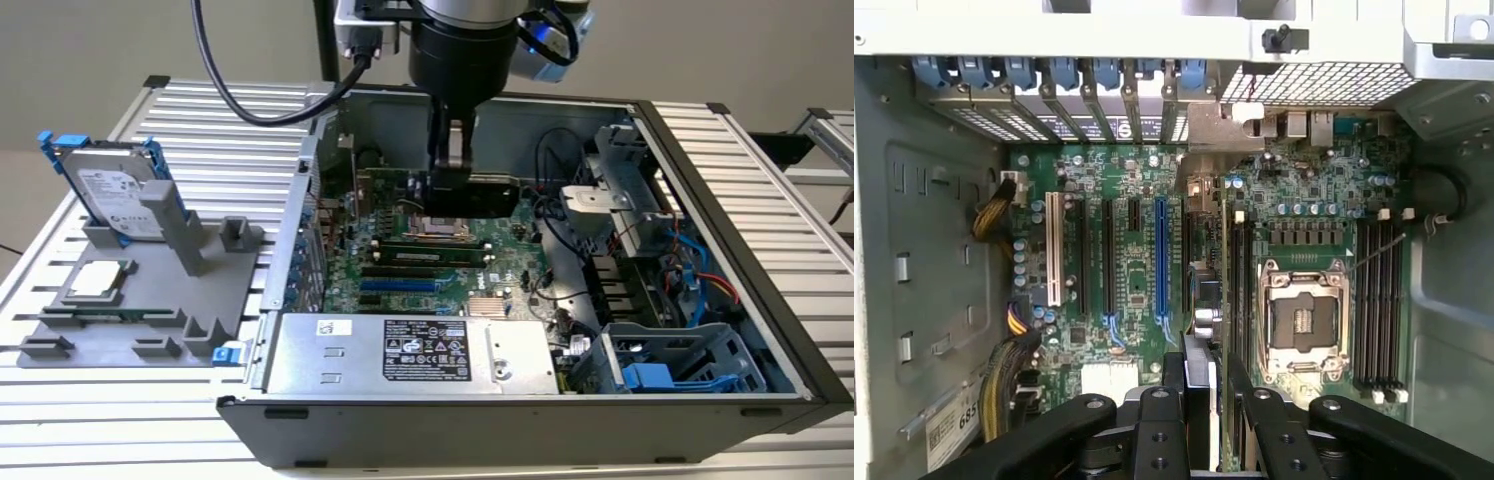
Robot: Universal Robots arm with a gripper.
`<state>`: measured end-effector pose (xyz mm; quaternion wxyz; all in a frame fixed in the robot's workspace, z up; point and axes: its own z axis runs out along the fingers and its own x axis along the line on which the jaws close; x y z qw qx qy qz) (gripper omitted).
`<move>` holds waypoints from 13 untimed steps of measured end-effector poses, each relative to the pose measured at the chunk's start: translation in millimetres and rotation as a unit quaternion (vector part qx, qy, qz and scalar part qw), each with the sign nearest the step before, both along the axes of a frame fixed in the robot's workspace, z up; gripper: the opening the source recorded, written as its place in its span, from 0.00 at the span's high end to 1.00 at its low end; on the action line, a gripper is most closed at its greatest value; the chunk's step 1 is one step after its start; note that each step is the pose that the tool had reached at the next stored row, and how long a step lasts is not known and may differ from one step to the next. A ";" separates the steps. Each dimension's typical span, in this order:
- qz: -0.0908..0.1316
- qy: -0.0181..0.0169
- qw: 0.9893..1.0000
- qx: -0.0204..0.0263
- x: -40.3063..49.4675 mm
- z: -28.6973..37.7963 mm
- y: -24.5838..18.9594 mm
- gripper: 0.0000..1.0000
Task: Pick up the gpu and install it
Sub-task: 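Insert the gpu into the slot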
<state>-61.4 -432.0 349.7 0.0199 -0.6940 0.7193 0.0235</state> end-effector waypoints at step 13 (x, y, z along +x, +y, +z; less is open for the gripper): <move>0.000 0.000 1.000 0.000 -0.1 -5.4 0.0 1.00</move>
